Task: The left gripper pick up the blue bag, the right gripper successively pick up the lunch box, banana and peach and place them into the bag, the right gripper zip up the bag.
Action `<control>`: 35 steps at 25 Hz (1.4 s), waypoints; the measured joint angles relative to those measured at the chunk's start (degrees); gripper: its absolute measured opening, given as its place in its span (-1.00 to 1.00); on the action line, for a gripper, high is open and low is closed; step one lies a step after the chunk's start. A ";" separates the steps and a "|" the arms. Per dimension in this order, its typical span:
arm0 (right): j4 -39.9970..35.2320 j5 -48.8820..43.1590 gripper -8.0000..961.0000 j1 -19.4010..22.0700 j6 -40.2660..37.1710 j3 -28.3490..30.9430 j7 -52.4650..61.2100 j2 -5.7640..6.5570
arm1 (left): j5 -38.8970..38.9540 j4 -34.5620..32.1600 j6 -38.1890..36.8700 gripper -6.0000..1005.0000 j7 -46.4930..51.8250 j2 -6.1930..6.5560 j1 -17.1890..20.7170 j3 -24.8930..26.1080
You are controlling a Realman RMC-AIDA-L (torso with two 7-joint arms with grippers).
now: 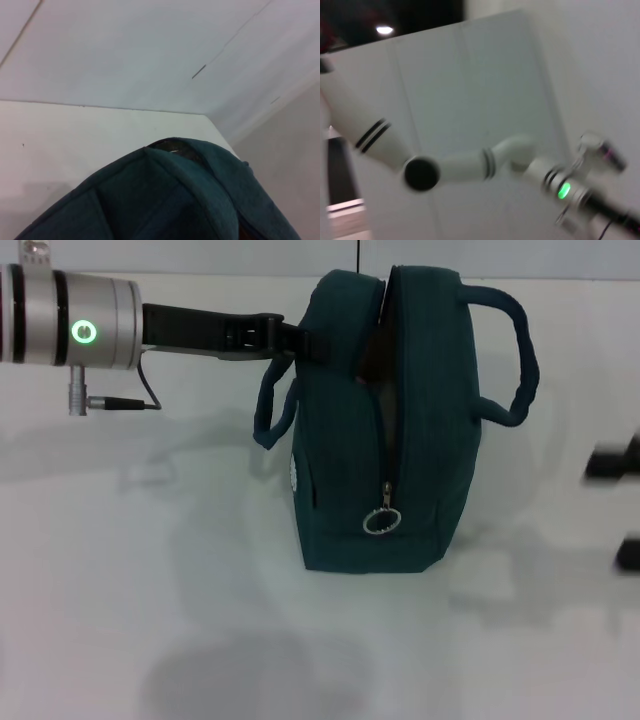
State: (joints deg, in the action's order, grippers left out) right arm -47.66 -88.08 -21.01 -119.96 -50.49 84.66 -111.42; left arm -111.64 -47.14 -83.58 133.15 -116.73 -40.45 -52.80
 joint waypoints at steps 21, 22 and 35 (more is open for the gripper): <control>20.89 -21.06 0.24 -18.25 25.25 -4.78 -3.98 -4.45 | 0.22 0.01 -0.03 -0.92 -0.06 -0.62 0.11 -0.09; 20.91 -20.89 0.24 -18.54 26.10 -5.11 -3.95 -4.48 | 0.21 -0.05 -0.07 -0.92 -0.07 -0.69 0.07 -0.13; 23.23 -8.74 0.22 -21.02 35.70 -19.86 -4.62 -4.77 | 0.21 -0.06 -0.09 -0.92 -1.29 -0.73 -0.10 -0.04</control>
State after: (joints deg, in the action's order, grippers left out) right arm -24.43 -96.82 -42.03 -84.26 -70.35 80.04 -116.19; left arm -111.42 -47.20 -83.67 131.86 -117.46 -40.55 -52.84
